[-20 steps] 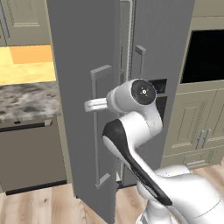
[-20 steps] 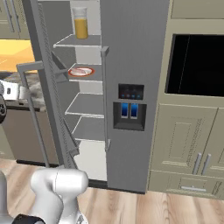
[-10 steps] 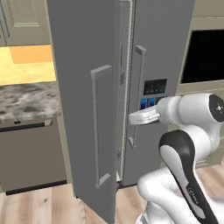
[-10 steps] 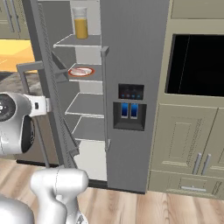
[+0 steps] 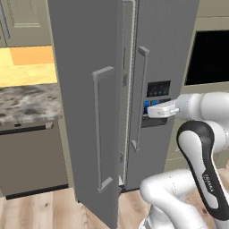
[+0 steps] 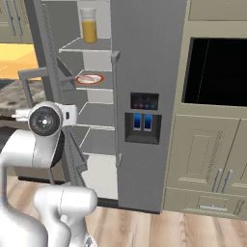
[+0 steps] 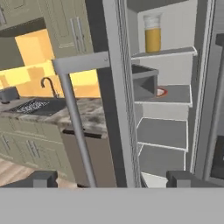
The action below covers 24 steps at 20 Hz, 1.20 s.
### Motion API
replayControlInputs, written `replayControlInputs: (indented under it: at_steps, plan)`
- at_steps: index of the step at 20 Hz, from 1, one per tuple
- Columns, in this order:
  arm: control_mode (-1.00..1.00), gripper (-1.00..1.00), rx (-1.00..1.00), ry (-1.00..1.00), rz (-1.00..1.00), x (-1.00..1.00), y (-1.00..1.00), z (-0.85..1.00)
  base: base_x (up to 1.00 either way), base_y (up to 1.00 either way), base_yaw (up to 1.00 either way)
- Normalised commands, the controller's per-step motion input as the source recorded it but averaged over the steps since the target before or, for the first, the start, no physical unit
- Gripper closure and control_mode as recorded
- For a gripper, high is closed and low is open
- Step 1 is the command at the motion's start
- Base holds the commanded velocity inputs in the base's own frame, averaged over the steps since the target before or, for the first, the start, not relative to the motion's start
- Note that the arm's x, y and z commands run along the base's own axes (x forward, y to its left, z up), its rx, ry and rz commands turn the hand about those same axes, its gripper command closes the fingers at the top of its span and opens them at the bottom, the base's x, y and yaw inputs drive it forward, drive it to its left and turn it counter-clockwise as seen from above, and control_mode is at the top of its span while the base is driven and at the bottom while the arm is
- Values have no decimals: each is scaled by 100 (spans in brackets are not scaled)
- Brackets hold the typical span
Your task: Retrieve the steak from the fridge and place it on the saucepan with marinade on the stove.
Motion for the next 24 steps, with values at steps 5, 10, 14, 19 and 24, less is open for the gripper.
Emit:
replayControlInputs:
  at_steps: [5, 10, 14, 19, 24]
  plan:
    - [-100, -100, 11, -10, 18, 35, -3, -25, 0, 0, 0]
    - [-100, -100, 0, -9, 16, 62, 0, -21, 0, 0, 0]
    - [-100, -100, 0, -10, 11, 69, 0, -21, 0, 0, 0]
    - [-100, -100, 0, -11, 6, 73, 0, -20, 0, 0, 0]
    - [-100, -100, 0, -7, 2, 79, 1, -21, 0, 0, 0]
